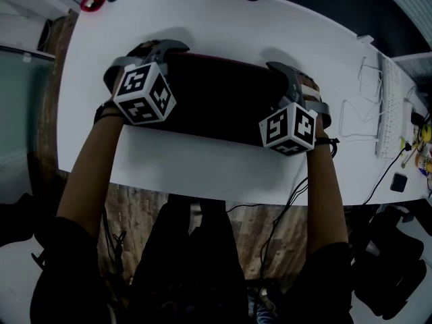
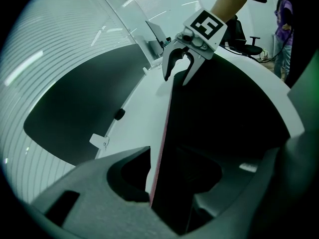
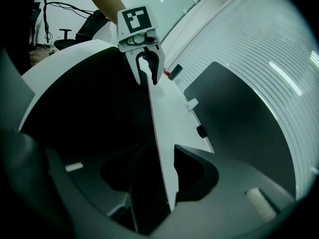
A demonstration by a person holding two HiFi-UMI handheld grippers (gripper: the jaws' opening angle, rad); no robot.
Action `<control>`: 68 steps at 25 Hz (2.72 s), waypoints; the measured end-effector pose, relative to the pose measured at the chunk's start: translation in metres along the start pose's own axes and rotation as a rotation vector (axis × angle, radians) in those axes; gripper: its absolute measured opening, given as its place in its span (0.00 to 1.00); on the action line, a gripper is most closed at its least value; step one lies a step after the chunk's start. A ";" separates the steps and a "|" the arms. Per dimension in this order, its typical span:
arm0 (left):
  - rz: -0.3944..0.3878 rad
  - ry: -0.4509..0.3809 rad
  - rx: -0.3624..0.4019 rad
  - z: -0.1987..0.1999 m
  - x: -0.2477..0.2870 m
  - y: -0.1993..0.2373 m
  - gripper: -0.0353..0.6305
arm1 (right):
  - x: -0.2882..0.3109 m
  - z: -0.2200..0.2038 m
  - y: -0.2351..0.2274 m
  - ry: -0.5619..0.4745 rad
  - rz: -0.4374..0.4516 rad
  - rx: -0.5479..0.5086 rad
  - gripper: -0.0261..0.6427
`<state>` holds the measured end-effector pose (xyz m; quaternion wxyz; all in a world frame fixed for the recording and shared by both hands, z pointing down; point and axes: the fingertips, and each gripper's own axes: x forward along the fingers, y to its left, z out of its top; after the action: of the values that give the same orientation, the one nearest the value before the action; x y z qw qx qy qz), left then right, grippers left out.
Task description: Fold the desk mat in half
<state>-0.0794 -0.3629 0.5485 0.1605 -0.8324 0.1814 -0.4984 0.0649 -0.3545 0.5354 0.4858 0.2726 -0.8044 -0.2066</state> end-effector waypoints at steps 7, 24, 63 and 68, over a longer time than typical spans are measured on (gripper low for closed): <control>0.023 -0.009 -0.075 -0.002 -0.006 0.003 0.29 | -0.002 -0.003 -0.004 0.015 -0.024 0.095 0.34; 0.214 -0.184 -0.546 0.009 -0.052 0.031 0.13 | -0.044 0.006 -0.032 -0.105 -0.175 0.551 0.13; 0.529 -0.420 -0.806 0.061 -0.236 -0.040 0.05 | -0.224 0.080 0.013 -0.360 -0.353 0.918 0.05; 0.528 -0.463 -0.832 0.074 -0.253 -0.053 0.05 | -0.244 0.085 0.021 -0.383 -0.355 0.939 0.05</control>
<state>-0.1168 -0.1934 0.3438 -0.0272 -0.8397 0.5262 -0.1311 0.0762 -0.1763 0.3472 0.1138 0.5496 -0.8261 0.0503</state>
